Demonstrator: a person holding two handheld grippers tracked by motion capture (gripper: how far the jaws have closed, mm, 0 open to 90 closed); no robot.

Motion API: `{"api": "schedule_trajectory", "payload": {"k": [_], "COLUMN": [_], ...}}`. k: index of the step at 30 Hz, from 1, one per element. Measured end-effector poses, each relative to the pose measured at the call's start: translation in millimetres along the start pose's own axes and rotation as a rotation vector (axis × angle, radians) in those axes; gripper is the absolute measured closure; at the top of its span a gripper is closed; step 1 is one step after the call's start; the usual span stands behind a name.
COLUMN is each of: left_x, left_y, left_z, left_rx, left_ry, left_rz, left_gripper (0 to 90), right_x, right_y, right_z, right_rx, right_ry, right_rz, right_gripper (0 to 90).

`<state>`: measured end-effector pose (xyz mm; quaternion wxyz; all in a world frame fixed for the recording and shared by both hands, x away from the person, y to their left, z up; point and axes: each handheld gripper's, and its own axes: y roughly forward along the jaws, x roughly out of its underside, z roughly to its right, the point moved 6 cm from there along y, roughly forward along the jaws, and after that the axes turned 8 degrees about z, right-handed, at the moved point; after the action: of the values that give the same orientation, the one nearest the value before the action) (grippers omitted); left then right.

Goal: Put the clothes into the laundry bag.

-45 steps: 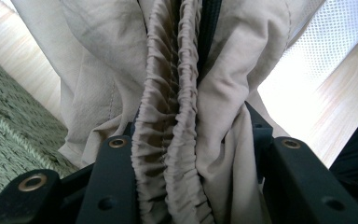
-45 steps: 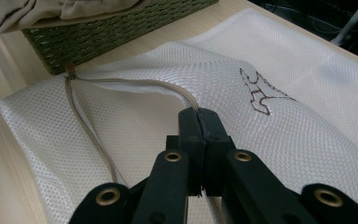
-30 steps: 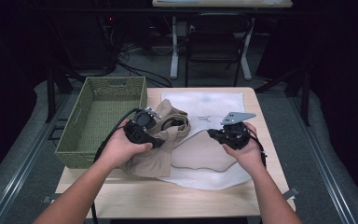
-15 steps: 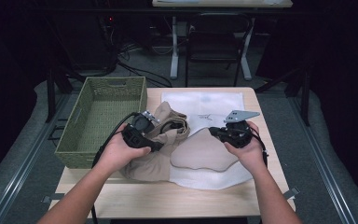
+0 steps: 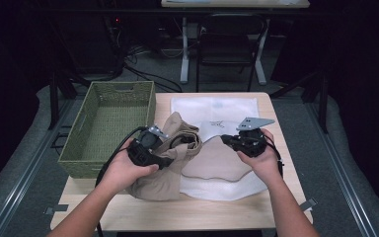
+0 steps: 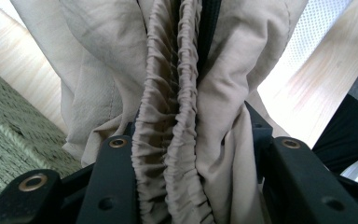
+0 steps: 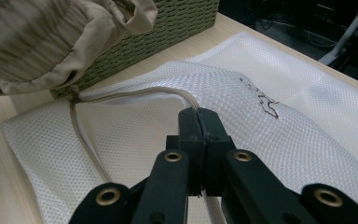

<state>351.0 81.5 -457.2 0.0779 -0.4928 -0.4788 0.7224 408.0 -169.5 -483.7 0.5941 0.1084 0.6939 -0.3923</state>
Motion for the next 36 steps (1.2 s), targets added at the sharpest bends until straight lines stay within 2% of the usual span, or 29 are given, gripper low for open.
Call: {"api": "schedule_trajectory", "payload": {"k": [9, 16, 21, 36], "left_x": [6.6, 10.2, 10.4, 13.4], "left_y": [-2.8, -1.8, 3.9, 25.3], "left_z": [11.2, 28.1, 39.3, 57.3], "left_rx": [0.010, 0.036, 0.056, 0.109], "left_ry": [0.020, 0.056, 0.083, 0.125], "left_rz": [0.011, 0.008, 0.002, -0.007], "left_gripper": [60.1, 60.1, 60.1, 60.2], "right_x": [0.5, 0.3, -0.5, 0.0], "right_y": [-0.3, -0.2, -0.7, -0.5], "right_z": [-0.9, -1.7, -3.0, -2.7], "right_rx": [0.000, -0.001, -0.002, -0.005], "right_ry": [-0.001, -0.005, -0.005, 0.002], "right_rz": [-0.002, 0.000, 0.005, 0.005], "right_gripper": [89.5, 89.5, 89.5, 89.5]}}
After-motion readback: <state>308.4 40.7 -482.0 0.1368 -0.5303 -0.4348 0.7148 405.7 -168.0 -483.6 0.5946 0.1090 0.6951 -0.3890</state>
